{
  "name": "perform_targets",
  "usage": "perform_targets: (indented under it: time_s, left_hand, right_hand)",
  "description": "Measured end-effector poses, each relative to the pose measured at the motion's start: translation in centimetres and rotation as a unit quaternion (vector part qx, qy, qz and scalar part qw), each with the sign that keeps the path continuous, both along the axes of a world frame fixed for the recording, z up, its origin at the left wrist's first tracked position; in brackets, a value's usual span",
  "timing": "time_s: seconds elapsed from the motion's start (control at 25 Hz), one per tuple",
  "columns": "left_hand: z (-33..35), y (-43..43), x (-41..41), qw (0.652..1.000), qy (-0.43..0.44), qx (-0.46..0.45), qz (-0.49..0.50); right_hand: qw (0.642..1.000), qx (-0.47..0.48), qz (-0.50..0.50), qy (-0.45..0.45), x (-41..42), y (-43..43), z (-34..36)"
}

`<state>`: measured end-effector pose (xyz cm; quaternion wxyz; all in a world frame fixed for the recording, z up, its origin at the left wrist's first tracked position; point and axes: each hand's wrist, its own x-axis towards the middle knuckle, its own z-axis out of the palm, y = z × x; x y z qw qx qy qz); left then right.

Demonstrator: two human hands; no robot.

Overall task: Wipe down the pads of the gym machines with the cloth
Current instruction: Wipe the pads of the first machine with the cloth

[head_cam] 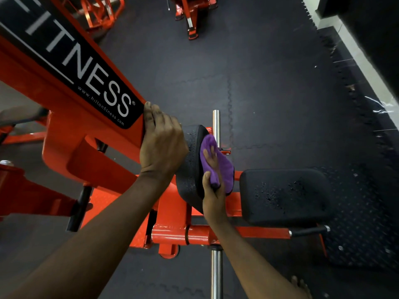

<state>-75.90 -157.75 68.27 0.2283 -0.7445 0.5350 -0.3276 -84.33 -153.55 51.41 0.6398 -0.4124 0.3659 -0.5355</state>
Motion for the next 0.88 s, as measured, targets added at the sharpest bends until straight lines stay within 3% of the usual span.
perform_targets:
  time_s: [0.08, 0.24, 0.44, 0.72, 0.88]
  left_hand:
    - [-0.1, 0.0, 0.0, 1.000, -0.007, -0.009, -0.012]
    - [-0.3, 0.0, 0.2, 1.000, -0.018, -0.016, -0.014]
    - [-0.7, -0.1, 0.4, 0.999, -0.015, -0.030, -0.023]
    - [-1.3, -0.2, 0.6, 0.998, -0.029, -0.047, -0.030]
    - [-1.5, -0.3, 0.7, 0.997, -0.034, -0.051, -0.038]
  right_hand:
    - [0.999, 0.030, 0.002, 0.027, -0.9, 2.1, -4.2]
    - [0.972, 0.220, 0.002, 0.080, -2.1, 3.8, -10.9]
    - [0.952, 0.298, 0.036, 0.055, -1.2, -0.2, -20.1]
    - [0.923, 0.352, 0.056, 0.145, 2.4, -12.2, -15.9]
    - [0.957, 0.248, 0.082, 0.125, 2.6, -12.2, -10.4]
